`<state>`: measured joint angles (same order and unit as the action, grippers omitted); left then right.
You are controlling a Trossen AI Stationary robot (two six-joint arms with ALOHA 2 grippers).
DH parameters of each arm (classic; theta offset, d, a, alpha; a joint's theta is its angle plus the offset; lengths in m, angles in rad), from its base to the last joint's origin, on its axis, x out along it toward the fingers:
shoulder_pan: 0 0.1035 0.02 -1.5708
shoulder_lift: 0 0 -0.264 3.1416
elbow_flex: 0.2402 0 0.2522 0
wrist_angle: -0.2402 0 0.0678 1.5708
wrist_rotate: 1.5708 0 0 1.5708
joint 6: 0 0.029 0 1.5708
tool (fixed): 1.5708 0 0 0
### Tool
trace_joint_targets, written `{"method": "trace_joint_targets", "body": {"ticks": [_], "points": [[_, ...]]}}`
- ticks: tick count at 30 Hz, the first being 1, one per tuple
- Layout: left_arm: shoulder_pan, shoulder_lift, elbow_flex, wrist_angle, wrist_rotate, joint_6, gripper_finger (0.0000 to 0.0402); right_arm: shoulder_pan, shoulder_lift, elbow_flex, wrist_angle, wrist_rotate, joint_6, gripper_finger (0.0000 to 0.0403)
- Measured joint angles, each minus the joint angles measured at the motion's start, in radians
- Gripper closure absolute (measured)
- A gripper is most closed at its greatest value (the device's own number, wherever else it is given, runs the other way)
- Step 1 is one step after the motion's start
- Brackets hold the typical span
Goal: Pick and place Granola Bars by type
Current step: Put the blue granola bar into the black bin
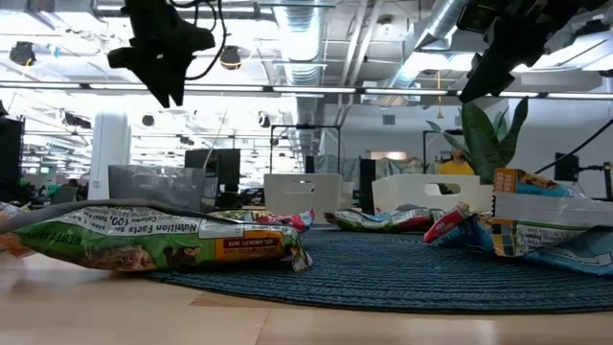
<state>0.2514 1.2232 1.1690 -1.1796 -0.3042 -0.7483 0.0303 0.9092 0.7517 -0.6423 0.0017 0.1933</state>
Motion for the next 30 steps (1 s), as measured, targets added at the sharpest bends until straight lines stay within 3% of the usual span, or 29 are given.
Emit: {"method": "trace_joint_targets", "body": {"ticks": [5, 13, 19, 24, 30], "points": [[-0.054, 0.000, 0.000, 0.162, 0.121, 0.093, 0.0245, 0.000, 0.000, 0.000, 0.000, 0.000, 0.001, 0.0275], [-0.238, 0.006, 0.000, 0.432, 0.333, 0.229, 0.0244, 0.000, 0.000, 0.000, 0.000, -0.001, 0.000, 0.0275], [-0.336, 0.020, 0.000, 0.487, 0.277, 0.239, 0.0244, 0.032, 0.007, 0.000, -0.045, -0.067, 0.021, 0.0275], [-0.363, 0.025, 0.000, 0.477, 0.241, 0.216, 0.0244, 0.145, 0.056, 0.030, -0.094, -0.142, 0.069, 0.0275], [-0.382, 0.094, 0.001, 0.499, 0.326, 0.323, 0.0244, 0.257, 0.135, 0.098, -0.135, -0.106, 0.105, 0.0275]]}}
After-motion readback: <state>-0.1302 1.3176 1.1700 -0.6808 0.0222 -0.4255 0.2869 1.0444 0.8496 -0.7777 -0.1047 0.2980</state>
